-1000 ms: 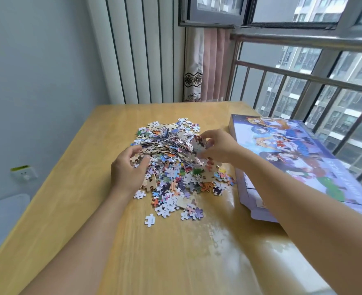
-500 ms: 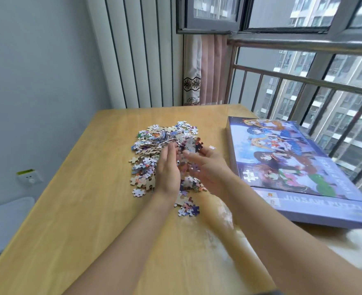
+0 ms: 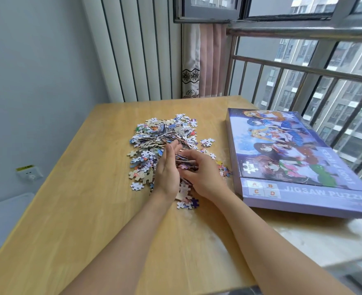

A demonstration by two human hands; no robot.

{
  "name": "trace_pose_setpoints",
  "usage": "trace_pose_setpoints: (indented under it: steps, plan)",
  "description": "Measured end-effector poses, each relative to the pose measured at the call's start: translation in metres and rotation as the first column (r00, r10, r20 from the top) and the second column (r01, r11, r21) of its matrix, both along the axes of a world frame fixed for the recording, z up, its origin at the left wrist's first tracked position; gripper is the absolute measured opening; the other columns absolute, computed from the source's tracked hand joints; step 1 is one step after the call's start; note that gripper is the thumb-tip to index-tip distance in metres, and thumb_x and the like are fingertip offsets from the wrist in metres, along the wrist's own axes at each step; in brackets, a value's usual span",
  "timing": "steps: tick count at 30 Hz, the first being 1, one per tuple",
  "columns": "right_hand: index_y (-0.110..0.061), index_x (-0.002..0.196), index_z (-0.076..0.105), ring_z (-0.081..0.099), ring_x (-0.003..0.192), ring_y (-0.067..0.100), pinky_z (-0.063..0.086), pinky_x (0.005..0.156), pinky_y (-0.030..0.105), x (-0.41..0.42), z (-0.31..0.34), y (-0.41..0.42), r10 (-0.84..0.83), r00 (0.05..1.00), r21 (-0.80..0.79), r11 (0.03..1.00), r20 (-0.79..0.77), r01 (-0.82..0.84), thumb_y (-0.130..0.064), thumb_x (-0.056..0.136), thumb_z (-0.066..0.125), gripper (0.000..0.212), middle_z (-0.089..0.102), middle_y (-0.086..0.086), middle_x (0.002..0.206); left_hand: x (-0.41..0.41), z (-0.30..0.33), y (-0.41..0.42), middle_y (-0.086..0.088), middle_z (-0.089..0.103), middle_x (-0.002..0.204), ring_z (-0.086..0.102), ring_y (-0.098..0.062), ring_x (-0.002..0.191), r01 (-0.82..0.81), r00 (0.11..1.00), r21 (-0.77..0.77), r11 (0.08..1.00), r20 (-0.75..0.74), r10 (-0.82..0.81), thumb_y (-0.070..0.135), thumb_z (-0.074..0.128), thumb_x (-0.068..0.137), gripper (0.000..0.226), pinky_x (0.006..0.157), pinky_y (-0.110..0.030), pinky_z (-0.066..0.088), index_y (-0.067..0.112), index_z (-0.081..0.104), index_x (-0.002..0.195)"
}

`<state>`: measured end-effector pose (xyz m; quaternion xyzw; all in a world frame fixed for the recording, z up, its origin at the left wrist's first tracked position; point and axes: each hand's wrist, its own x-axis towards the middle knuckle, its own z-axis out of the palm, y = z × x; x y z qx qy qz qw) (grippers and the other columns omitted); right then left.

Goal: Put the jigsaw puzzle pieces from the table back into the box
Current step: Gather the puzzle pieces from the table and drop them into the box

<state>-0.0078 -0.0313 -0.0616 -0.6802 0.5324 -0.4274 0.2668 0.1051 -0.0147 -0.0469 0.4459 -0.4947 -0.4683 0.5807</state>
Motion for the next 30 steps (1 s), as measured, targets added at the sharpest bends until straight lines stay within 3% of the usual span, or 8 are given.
trace_pose_setpoints:
  steps: [2, 6, 9, 12, 16, 21, 27, 30]
  plan:
    - [-0.021, 0.122, 0.068, 0.063, 0.094, -0.001, 0.042, 0.073, 0.009, 0.001, -0.001, 0.001, -0.011, 0.999, -0.038, 0.999, -0.038, 0.010, -0.020, 0.084, 0.078, 0.039, 0.071, -0.012, 0.108, 0.000, -0.001, -0.001, 0.006, 0.057, 0.141, 0.050, -0.005, 0.130, 0.002, 1.000, 0.007, 1.000, -0.004, -0.002, 0.066, 0.026, 0.088, 0.074, 0.116, -0.036, 0.037, 0.024, 0.050, 0.144]
    - [-0.020, 0.105, 0.072, 0.062, 0.079, -0.004, 0.041, 0.067, 0.010, 0.000, -0.004, -0.002, -0.076, 0.997, -0.105, 0.992, -0.007, 0.075, -0.019, 0.081, 0.082, 0.026, 0.071, -0.013, 0.089, 0.000, -0.002, -0.004, 0.000, 0.060, 0.137, 0.055, -0.004, 0.124, -0.035, 0.998, -0.036, 0.999, -0.057, 0.033, 0.057, 0.027, 0.097, 0.059, 0.096, -0.016, 0.047, 0.024, 0.053, 0.138]
    - [-0.017, 0.100, 0.073, 0.072, 0.078, 0.010, 0.056, 0.071, 0.025, 0.000, 0.000, -0.003, -0.081, 0.964, -0.074, 0.992, 0.252, 0.103, -0.017, 0.084, 0.080, 0.018, 0.075, -0.005, 0.083, 0.003, -0.002, -0.006, -0.002, 0.062, 0.132, 0.057, -0.008, 0.125, -0.061, 0.995, -0.033, 0.998, -0.085, 0.058, 0.041, 0.030, 0.107, 0.041, 0.109, -0.025, 0.043, 0.021, 0.055, 0.133]
    - [-0.006, 0.102, 0.071, 0.071, 0.074, 0.015, 0.057, 0.068, 0.026, 0.000, 0.012, 0.000, -0.081, 0.761, 0.045, 0.997, 0.644, 0.068, -0.007, 0.087, 0.076, 0.016, 0.076, 0.006, 0.086, 0.004, -0.004, -0.006, 0.003, 0.065, 0.126, 0.062, -0.005, 0.115, -0.057, 0.997, -0.010, 0.998, -0.048, 0.056, 0.034, 0.052, 0.103, 0.026, 0.103, -0.028, 0.048, 0.023, 0.061, 0.125]
    - [0.001, 0.110, 0.067, 0.064, 0.079, 0.020, 0.050, 0.070, 0.029, 0.001, 0.015, -0.001, -0.106, 0.557, 0.177, 0.981, 0.823, -0.075, -0.009, 0.090, 0.073, 0.022, 0.071, 0.007, 0.086, 0.005, -0.007, -0.008, 0.006, 0.070, 0.106, 0.070, -0.009, 0.096, -0.079, 0.994, -0.041, 0.996, 0.069, 0.082, 0.014, 0.073, 0.088, 0.025, 0.090, -0.035, 0.058, 0.025, 0.068, 0.110]
    - [0.002, 0.116, 0.062, 0.065, 0.079, 0.017, 0.053, 0.075, 0.029, 0.000, 0.014, 0.000, -0.128, 0.513, 0.253, 0.951, 0.849, -0.180, -0.013, 0.096, 0.066, 0.025, 0.069, 0.004, 0.082, 0.007, -0.010, -0.009, 0.011, 0.076, 0.090, 0.072, -0.008, 0.089, -0.102, 0.977, -0.074, 0.992, 0.179, 0.113, 0.009, 0.077, 0.085, 0.024, 0.086, -0.038, 0.060, 0.031, 0.072, 0.092]
    - [-0.003, 0.101, 0.063, 0.061, 0.063, 0.007, 0.051, 0.064, 0.021, 0.000, 0.016, 0.006, -0.121, 0.549, 0.263, 0.946, 0.827, -0.188, -0.007, 0.094, 0.067, 0.009, 0.065, -0.004, 0.068, 0.008, -0.011, -0.011, 0.001, 0.076, 0.094, 0.073, -0.010, 0.090, -0.112, 0.983, -0.099, 0.989, 0.137, 0.125, 0.009, 0.081, 0.082, 0.024, 0.084, -0.027, 0.059, 0.019, 0.073, 0.102]
    - [-0.002, 0.107, 0.062, 0.064, 0.071, 0.010, 0.055, 0.076, 0.026, 0.000, 0.018, 0.010, -0.172, 0.483, 0.309, 0.925, 0.859, -0.222, -0.009, 0.093, 0.069, 0.017, 0.065, 0.002, 0.077, 0.011, -0.011, -0.011, 0.001, 0.076, 0.094, 0.073, -0.010, 0.091, -0.109, 0.984, -0.094, 0.990, 0.127, 0.121, 0.011, 0.080, 0.083, 0.025, 0.079, -0.022, 0.058, 0.017, 0.072, 0.106]
